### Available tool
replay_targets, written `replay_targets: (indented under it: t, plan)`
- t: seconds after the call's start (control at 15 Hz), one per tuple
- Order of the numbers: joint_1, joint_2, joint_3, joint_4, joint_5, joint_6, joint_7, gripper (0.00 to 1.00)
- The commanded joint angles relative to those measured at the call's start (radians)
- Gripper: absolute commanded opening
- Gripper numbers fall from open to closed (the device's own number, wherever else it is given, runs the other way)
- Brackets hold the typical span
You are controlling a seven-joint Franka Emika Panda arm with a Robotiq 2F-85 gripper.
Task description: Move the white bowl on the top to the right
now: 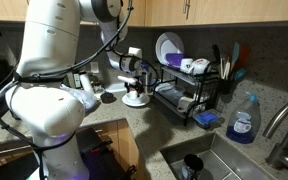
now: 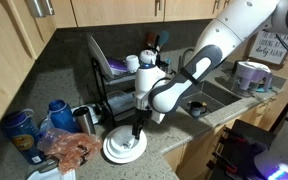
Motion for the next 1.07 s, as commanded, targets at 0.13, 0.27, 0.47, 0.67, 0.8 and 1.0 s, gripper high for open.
replay_targets:
  t: [0.13, 0.27, 0.47, 0.67, 0.8, 1.0]
  plan:
    - [0.038, 0.102, -0.045, 0.145, -0.033, -0.077, 0.136, 1.00]
    - [0.045, 0.128, -0.058, 0.185, -0.030, -0.107, 0.169, 1.00]
    - [0.052, 0.162, -0.071, 0.232, -0.026, -0.153, 0.205, 1.00]
    - [0.054, 0.191, -0.070, 0.266, -0.021, -0.193, 0.212, 0.75]
    - [0.058, 0.200, -0.071, 0.283, -0.025, -0.215, 0.211, 0.66]
    - [0.062, 0.209, -0.072, 0.304, -0.027, -0.242, 0.209, 0.42]
